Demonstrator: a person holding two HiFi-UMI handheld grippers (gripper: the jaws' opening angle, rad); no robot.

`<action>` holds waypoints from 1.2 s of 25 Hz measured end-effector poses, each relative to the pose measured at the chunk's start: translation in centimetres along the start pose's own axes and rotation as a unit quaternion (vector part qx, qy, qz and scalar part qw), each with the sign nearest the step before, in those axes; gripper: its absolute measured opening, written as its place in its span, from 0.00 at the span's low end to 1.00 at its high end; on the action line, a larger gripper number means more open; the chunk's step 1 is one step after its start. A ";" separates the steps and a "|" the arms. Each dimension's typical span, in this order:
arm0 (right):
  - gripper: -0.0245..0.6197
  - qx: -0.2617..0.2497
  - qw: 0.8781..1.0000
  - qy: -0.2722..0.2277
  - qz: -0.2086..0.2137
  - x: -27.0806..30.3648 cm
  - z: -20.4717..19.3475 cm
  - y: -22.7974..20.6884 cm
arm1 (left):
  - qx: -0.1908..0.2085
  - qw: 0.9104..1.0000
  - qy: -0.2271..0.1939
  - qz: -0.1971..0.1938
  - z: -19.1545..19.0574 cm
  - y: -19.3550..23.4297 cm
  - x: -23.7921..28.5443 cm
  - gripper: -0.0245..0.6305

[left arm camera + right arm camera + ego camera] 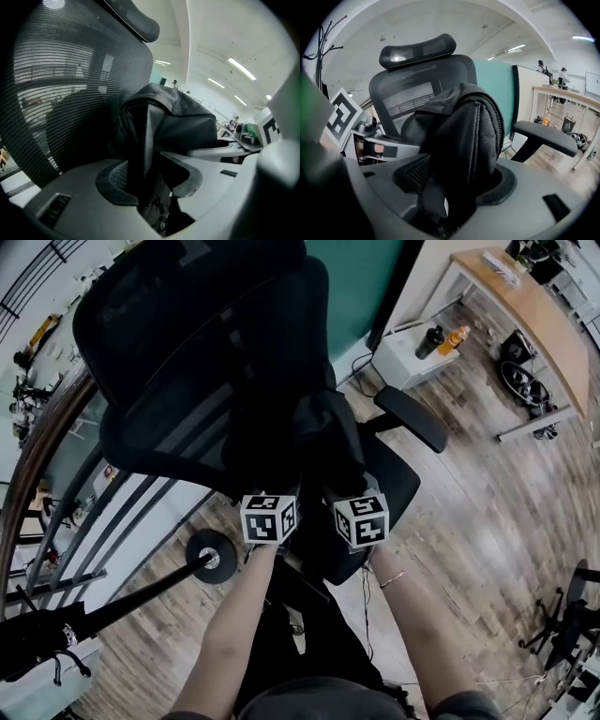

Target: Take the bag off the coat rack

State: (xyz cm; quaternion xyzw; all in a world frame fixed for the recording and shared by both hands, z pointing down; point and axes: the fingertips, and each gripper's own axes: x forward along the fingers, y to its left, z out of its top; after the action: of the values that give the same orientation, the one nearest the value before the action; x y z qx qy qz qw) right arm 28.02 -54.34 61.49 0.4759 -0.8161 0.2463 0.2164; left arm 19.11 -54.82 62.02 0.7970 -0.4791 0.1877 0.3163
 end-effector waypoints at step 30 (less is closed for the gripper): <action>0.32 0.084 0.987 -0.120 -0.067 -12.9 0.1 4.4 | 0.030 0.997 -0.077 0.005 0.9 -2.1 -12.5 0.16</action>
State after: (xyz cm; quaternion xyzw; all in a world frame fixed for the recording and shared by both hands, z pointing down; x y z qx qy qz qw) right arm 30.00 -43.93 52.95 0.5717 -0.7791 0.2402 0.0925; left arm 15.11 -46.64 53.14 0.8156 -0.5007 0.1412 0.2536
